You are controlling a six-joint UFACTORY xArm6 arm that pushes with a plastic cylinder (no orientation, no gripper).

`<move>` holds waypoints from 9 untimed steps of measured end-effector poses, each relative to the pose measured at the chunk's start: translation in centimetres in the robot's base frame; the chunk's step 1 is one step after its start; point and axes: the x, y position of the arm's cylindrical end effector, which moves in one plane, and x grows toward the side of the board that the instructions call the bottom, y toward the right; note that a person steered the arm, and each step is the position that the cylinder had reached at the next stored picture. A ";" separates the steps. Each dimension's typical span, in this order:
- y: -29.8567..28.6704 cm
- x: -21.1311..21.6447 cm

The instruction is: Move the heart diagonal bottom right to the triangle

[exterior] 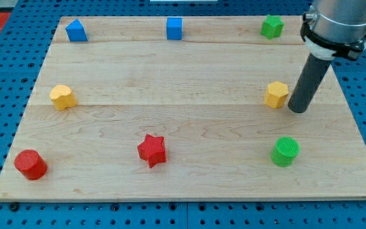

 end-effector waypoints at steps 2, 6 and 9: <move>-7.0 7.4; -44.6 3.5; -45.6 -2.7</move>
